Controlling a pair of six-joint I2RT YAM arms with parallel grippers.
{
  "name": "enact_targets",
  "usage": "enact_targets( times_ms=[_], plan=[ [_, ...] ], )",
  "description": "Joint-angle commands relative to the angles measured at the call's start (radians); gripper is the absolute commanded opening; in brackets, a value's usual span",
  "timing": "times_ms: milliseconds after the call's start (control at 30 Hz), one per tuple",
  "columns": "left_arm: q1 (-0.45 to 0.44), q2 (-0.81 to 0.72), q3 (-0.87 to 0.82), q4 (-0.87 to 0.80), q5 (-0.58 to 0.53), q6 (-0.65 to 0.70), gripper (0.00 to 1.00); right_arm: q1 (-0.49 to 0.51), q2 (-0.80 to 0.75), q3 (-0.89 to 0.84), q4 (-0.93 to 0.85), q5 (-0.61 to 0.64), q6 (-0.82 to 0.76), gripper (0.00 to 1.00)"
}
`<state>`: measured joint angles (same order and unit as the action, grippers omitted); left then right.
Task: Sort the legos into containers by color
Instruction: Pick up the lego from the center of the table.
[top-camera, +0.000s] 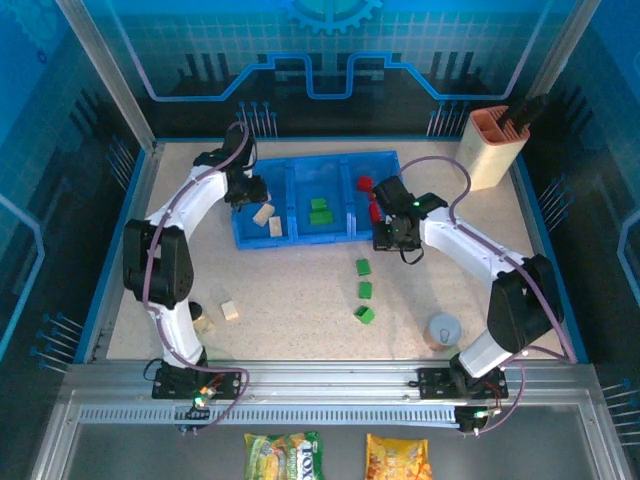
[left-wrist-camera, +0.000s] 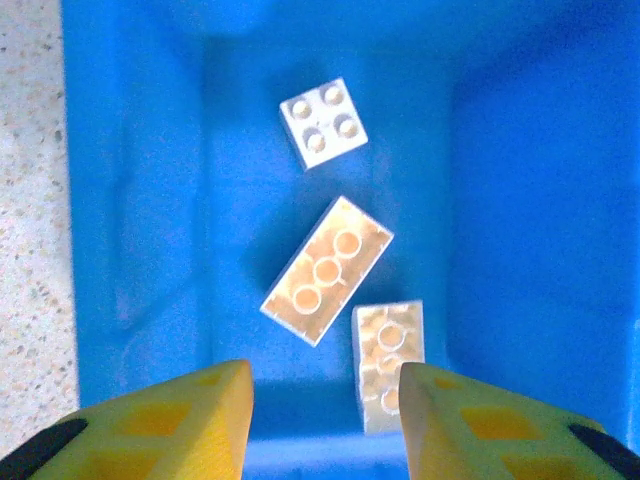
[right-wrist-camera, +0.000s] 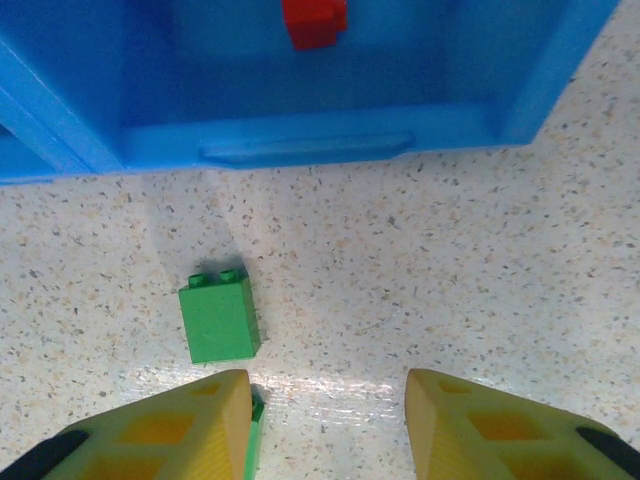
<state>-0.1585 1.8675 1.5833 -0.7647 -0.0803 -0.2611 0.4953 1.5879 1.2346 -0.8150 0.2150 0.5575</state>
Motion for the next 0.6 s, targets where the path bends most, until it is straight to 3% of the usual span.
enact_targets(
  times_ms=[0, 367, 567],
  plan=[
    [0.023, -0.096, -0.060, -0.040, 0.022, 0.032, 0.43, 0.025, 0.043, 0.040, 0.016, -0.021, 0.016, 0.46],
    [0.045, -0.299, -0.195, -0.103, 0.046, 0.058, 0.44, 0.104, 0.188, 0.072, 0.076, -0.022, 0.052, 0.46],
    [0.101, -0.389, -0.283, -0.091, 0.146, 0.076, 0.44, 0.133, 0.214, 0.042, 0.111, 0.002, 0.077, 0.48]
  ],
)
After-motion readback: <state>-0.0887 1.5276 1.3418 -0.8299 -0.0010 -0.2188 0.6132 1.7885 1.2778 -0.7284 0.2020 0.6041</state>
